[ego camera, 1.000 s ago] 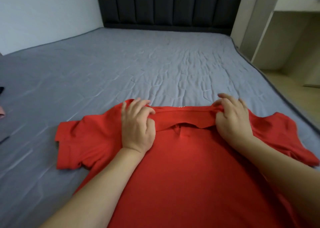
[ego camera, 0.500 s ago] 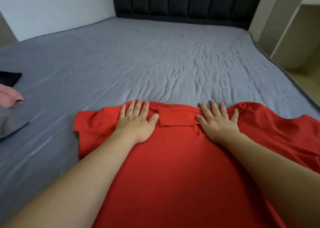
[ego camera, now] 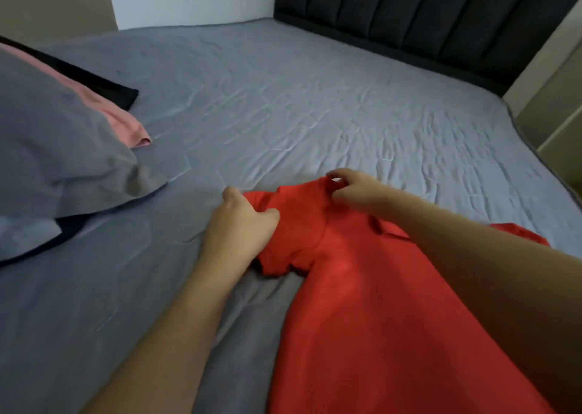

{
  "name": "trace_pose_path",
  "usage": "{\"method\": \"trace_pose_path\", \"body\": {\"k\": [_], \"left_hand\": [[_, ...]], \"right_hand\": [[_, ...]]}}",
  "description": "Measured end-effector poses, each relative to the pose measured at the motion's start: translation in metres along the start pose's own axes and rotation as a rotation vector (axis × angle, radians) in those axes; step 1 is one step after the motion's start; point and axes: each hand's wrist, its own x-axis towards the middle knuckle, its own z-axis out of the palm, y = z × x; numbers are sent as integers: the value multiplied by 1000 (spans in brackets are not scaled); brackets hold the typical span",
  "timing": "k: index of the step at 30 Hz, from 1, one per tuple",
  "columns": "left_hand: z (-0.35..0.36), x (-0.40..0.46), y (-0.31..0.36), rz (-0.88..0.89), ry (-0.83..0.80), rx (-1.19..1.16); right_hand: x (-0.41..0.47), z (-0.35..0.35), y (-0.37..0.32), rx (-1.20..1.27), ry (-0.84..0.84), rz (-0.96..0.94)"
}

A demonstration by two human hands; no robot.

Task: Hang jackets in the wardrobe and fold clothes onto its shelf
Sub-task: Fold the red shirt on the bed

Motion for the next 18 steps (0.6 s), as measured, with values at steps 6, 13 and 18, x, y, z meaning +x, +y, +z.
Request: {"method": "trace_pose_path", "body": {"k": [6, 13, 18], "left_hand": [[-21, 0, -10, -190, -681, -496], [-12, -10, 10, -102, -366, -568], [22, -61, 62, 362, -416, -358]], "right_hand": [[36, 15, -64, -85, -139, -127], [20, -23, -44, 46, 44, -2], [-10, -60, -10, 436, 43, 360]]}}
